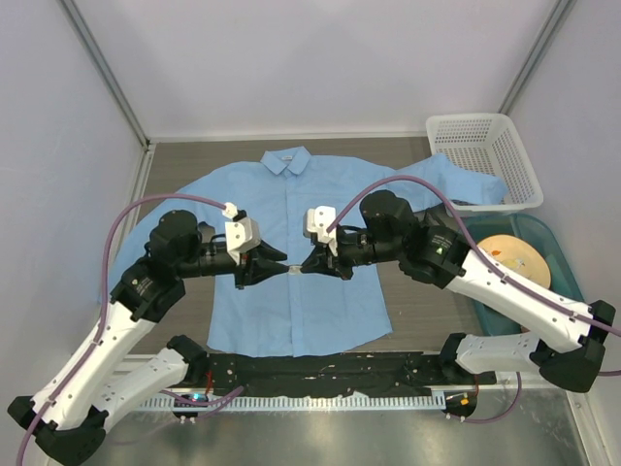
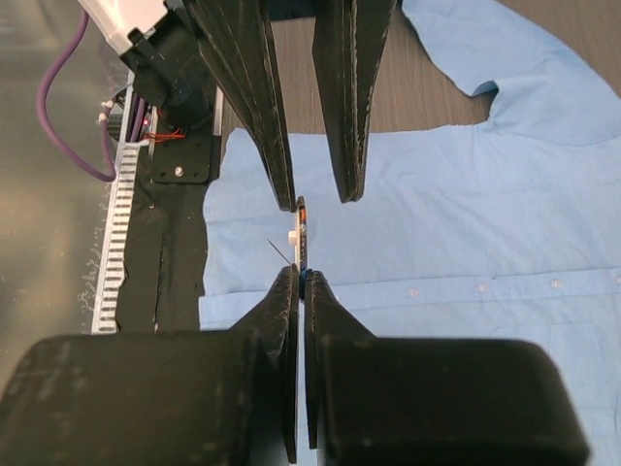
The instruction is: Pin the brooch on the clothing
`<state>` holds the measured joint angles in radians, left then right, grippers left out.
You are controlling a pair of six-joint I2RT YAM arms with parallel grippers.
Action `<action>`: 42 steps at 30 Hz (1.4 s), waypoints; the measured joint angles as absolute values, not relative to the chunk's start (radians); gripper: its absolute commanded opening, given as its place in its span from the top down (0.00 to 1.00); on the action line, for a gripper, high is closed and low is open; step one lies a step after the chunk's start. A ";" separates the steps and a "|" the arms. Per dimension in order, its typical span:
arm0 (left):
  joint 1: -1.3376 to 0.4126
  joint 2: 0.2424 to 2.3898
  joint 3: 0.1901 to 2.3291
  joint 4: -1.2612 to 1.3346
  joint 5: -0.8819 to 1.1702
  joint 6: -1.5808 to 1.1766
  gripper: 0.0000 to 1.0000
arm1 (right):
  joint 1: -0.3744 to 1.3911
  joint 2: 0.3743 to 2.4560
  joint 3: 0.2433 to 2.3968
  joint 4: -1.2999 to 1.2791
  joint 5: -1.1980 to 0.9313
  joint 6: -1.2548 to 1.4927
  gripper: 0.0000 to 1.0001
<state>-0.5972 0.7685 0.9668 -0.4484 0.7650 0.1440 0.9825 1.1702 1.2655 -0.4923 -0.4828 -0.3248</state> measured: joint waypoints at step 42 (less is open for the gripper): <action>-0.688 0.868 1.045 -0.651 0.696 0.300 1.00 | 0.981 1.249 1.322 -0.601 -0.516 -0.362 0.98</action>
